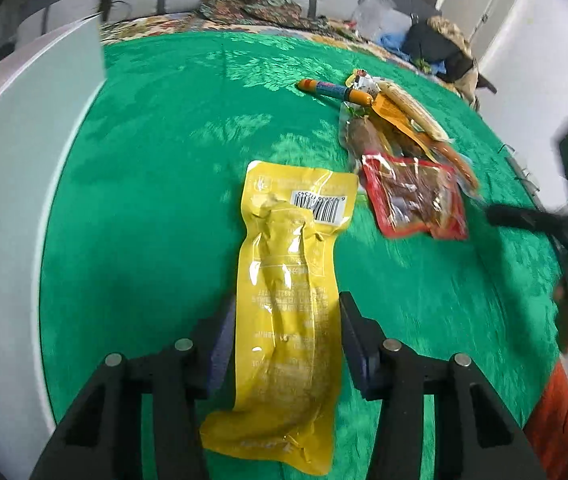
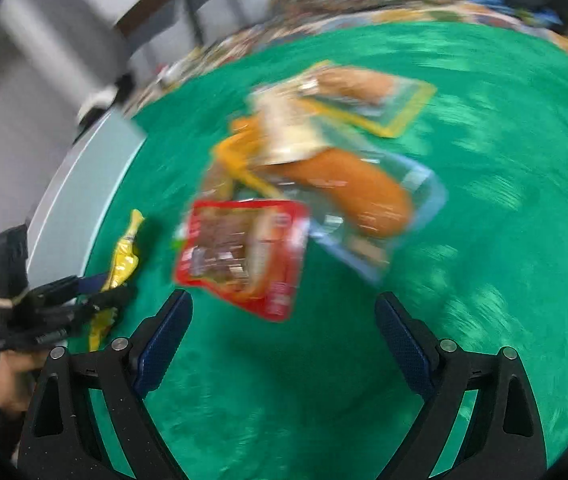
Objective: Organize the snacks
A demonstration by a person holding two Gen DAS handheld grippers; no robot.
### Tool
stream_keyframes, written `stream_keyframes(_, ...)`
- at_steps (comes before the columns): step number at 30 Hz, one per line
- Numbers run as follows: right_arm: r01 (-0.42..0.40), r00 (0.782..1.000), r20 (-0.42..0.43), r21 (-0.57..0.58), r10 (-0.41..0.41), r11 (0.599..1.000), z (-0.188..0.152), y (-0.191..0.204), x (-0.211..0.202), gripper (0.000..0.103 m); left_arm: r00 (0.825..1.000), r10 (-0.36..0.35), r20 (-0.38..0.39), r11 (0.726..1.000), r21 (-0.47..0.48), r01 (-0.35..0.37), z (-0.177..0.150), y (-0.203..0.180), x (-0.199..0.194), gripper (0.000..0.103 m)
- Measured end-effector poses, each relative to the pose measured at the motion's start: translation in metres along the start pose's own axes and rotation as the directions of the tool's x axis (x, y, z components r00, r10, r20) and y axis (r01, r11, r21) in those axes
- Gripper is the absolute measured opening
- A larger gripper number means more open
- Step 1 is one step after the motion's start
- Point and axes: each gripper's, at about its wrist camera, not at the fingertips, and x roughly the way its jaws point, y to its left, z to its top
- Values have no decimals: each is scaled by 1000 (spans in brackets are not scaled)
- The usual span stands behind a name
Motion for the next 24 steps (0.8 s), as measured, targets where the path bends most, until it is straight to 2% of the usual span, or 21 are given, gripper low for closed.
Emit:
stream_keyframes(1, 0, 999, -42, 9, 1, 1000, 6, 3, 10, 94, 1000, -6, 9, 1000, -22, 6, -7, 1, -5, 48)
stream_keyframes(2, -12, 996, -83, 65, 17, 998, 12, 0, 23, 94, 1000, -18, 24, 998, -59, 19, -15, 6, -10, 48)
stream_keyframes(4, -69, 997, -26, 146, 74, 987, 19, -1, 26, 93, 999, -29, 42, 993, -109, 34, -26, 12, -19, 48)
stream_keyframes(5, -138, 989, -31, 164, 145, 977, 20, 1, 30, 93, 998, -31, 51, 992, -122, 37, -34, 13, -22, 48)
stream_keyframes(7, -276, 949, -98, 197, 299, 941, 14, 12, 41, 92, 998, -33, 59, 991, -131, 40, -40, 15, -25, 48)
stream_keyframes(8, -347, 913, -157, 179, 375, 920, 7, 25, 44, 92, 998, -31, 60, 992, -124, 38, -42, 14, -26, 48)
stream_keyframes(9, -378, 894, -202, 140, 400, 915, 1, 36, 43, 91, 998, -26, 59, 993, -115, 33, -43, 13, -27, 48)
stream_keyframes(10, -391, 885, -241, 79, 398, 917, -5, 48, 37, 91, 998, -19, 60, 994, -109, 25, -43, 11, -25, 48)
stream_keyframes(11, -380, 892, -267, -5, 365, 925, -10, 60, 28, 91, 998, -13, 64, 994, -109, 20, -43, 9, -24, 48)
stream_keyframes(12, -308, 926, -264, -122, 269, 943, -14, 72, 17, 93, 998, -10, 69, 993, -118, 18, -43, 10, -24, 48)
stream_keyframes(13, -176, 968, -222, -274, 115, 946, -15, 86, 8, 94, 997, -9, 74, 991, -131, 19, -44, 11, -25, 48)
stream_keyframes(14, -79, 985, -174, -394, 10, 916, -16, 98, 4, 94, 997, -13, 82, 988, -154, 25, -46, 13, -26, 48)
stream_keyframes(15, 11, 989, -119, -523, -86, 852, -16, 113, 5, 94, 996, -19, 88, 984, -173, 34, -48, 16, -27, 48)
stream_keyframes(16, 73, 985, -80, -617, -155, 784, -14, 127, 10, 94, 995, -26, 93, 981, -190, 44, -49, 18, -28, 48)
stream_keyframes(17, 96, 978, -72, -676, -195, 730, -12, 138, 19, 94, 995, -32, 96, 977, -208, 51, -52, 20, -29, 48)
stream_keyframes(18, 93, 971, -91, -712, -223, 696, -6, 143, 31, 94, 995, -31, 97, 975, -216, 51, -54, 21, -31, 48)
stream_keyframes(20, 85, 953, -143, -720, -267, 688, 7, 154, 61, 93, 995, -24, 101, 973, -227, 46, -61, 24, -35, 48)
stream_keyframes(23, 126, 947, -109, -741, -304, 659, 22, 165, 93, 93, 994, -22, 103, 972, -231, 45, -67, 24, -38, 48)
stream_keyframes(24, 134, 933, -140, -719, -331, 682, 25, 164, 107, 94, 994, -22, 103, 973, -227, 45, -69, 23, -39, 48)
